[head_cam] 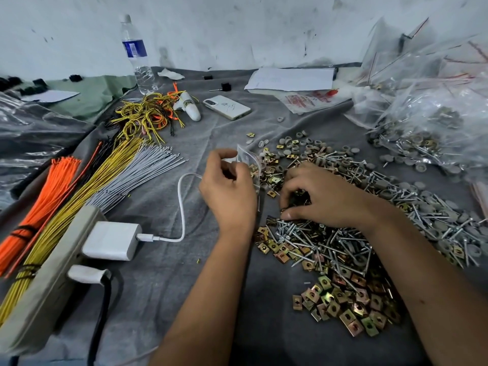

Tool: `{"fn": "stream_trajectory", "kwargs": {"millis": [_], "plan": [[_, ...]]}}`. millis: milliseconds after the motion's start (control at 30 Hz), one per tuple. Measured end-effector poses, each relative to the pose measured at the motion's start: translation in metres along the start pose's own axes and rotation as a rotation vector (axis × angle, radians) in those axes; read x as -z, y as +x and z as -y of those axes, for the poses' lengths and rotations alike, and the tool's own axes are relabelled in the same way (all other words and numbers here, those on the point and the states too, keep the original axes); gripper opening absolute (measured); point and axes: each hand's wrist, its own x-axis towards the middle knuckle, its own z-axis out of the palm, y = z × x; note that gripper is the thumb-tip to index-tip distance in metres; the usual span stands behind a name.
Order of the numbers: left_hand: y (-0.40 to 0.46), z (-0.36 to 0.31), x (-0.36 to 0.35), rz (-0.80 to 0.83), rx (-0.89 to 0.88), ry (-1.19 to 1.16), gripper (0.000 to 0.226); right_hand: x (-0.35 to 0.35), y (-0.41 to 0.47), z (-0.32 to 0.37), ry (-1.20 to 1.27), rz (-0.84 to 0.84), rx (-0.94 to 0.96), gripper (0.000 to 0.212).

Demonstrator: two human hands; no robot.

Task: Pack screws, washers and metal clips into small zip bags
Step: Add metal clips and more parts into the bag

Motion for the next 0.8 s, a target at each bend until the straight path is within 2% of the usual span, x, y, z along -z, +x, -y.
{"fn": "stream_trajectory", "kwargs": {"millis": [100,233,433,533,667,800], "plan": [[0.0,-0.003,0.001,-0.06,0.045,-0.066,0.017,-0.001,0.0,0.004,0.075,-0.079,-0.019,0.014],[0.004,-0.004,0.003,-0.163,0.115,-0.115,0.016,-0.002,-0.001,0.011,0.275,-0.154,-0.012,0.022],[0.007,-0.003,0.005,-0.188,0.168,-0.095,0.013,-0.003,0.001,0.014,0.28,-0.197,-0.025,0.013],[0.005,-0.002,0.003,-0.126,0.139,-0.099,0.014,-0.001,0.001,0.012,0.283,-0.248,-0.054,0.018],[0.002,-0.002,0.001,-0.033,0.071,-0.098,0.017,0.002,0.0,0.01,0.33,-0.324,-0.09,0.013],[-0.003,-0.001,0.0,0.203,-0.003,-0.042,0.019,0.005,-0.001,0.009,0.449,-0.416,-0.123,0.015]]}}
